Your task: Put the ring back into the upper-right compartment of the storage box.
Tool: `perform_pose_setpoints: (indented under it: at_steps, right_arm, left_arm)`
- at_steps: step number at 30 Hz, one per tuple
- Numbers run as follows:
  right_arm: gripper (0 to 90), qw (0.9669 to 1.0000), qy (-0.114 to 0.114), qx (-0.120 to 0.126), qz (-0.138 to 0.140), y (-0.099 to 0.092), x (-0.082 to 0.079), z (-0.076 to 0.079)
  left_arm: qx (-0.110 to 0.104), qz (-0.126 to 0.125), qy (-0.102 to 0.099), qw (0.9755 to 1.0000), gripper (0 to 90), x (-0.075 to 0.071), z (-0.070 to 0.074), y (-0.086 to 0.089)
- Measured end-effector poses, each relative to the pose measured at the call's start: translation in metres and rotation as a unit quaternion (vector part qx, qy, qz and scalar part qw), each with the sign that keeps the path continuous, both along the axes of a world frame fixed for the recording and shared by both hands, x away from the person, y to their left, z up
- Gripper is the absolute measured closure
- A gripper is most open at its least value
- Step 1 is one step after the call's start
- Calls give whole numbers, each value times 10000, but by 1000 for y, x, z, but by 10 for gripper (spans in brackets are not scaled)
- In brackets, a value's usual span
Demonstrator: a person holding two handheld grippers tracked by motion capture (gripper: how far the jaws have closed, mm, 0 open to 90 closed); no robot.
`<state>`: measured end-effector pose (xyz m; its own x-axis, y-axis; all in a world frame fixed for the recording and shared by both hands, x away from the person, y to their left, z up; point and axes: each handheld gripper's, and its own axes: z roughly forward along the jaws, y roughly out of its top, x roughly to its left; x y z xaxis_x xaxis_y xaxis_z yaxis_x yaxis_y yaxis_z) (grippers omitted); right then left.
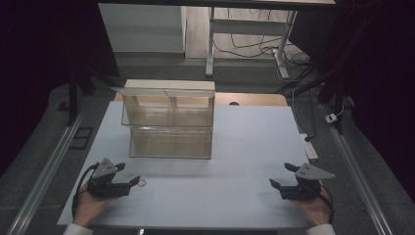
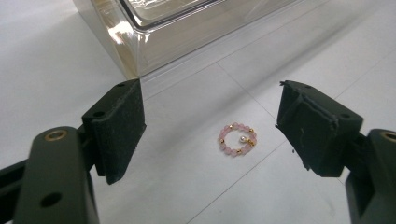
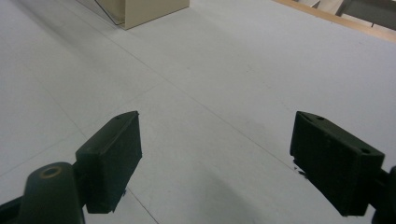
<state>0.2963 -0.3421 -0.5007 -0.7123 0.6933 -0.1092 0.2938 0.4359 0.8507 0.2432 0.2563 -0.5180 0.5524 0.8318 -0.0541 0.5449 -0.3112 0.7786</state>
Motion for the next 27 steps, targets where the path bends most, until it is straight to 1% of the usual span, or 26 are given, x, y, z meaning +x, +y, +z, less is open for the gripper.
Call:
perform_pose_setpoints:
  at_steps: [1,3,5,9,15,22,24,27]
  right_arm:
    - [175,10000,9,32,4,-1,0,0]
    - [178,10000,10,23,-4,-2,0,0]
    - [196,10000,-29,57,-57,-3,0,0]
    - [210,9999,-47,97,-23,-3,-1,1]
    - [221,10000,-10,49,0,-2,-1,0]
    - [233,10000,17,4,30,-1,-2,0]
    - [239,10000,12,-24,37,0,-3,-1]
    - [241,10000,22,-15,51,0,-3,-1]
  left_arm:
    - [-7,-7,2,10000,223,0,0,0]
    - [2,-18,3,10000,220,0,0,0]
    - [27,-19,-2,10000,217,0,0,0]
    - [37,-3,-2,10000,213,0,2,-1]
    - [38,-3,-23,10000,214,0,4,-1]
    - [137,0,-41,9999,217,-1,7,-2]
    - [136,-12,-49,9999,217,-1,8,-2]
    - [200,-26,-51,9998,217,-1,10,-3]
